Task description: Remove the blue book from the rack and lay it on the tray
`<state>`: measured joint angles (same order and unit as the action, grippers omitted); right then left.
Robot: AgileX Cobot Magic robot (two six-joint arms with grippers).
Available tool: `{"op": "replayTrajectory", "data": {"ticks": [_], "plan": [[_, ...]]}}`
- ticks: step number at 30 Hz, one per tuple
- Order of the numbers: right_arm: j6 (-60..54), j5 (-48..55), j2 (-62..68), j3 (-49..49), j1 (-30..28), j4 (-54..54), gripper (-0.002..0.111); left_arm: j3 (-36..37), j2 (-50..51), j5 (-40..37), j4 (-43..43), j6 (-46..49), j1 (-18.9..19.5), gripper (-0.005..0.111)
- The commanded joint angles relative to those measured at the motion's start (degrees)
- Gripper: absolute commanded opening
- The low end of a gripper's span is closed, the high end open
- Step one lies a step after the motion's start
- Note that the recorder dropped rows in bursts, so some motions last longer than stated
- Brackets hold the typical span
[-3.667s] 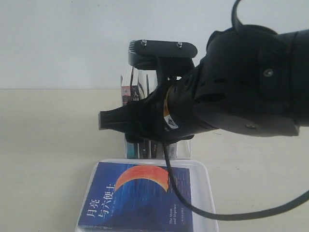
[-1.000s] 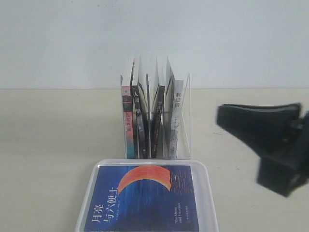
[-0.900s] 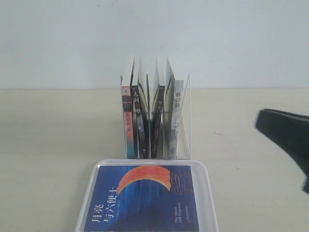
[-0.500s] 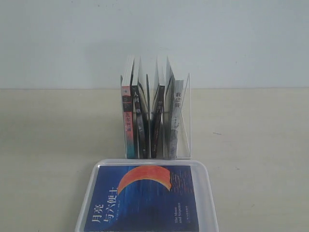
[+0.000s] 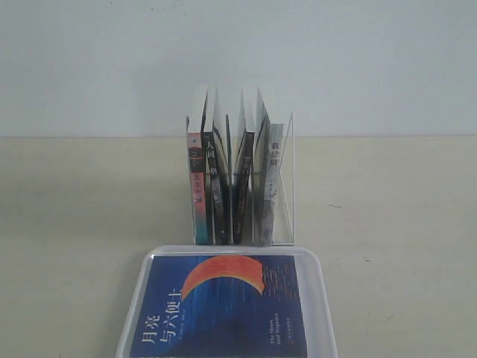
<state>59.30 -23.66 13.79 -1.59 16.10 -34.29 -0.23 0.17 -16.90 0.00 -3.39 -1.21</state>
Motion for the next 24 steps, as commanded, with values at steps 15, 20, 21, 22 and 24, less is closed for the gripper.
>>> {"op": "replayTrajectory", "data": {"ticks": [15,20,21,22,24], "plan": [[-43.4,38.9,-13.8,1.6,-0.2,31.0,0.000,0.2,-0.2,-0.1,-0.6,0.1,0.0,0.004],[-48.2,43.7,-13.8,1.6,-0.3,30.7,0.000,0.2,-0.2,-0.1,-0.6,0.1,0.0,0.004],[-48.2,43.7,-13.8,1.6,-0.3,30.7,0.000,0.2,-0.2,-0.1,-0.6,0.1,0.0,0.004],[-48.2,43.7,-13.8,1.6,-0.3,30.7,0.000,0.2,-0.2,-0.1,-0.6,0.1,0.0,0.004],[-48.2,43.7,-13.8,1.6,-0.3,30.7,0.000,0.2,-0.2,-0.1,-0.6,0.1,0.0,0.004]]}}
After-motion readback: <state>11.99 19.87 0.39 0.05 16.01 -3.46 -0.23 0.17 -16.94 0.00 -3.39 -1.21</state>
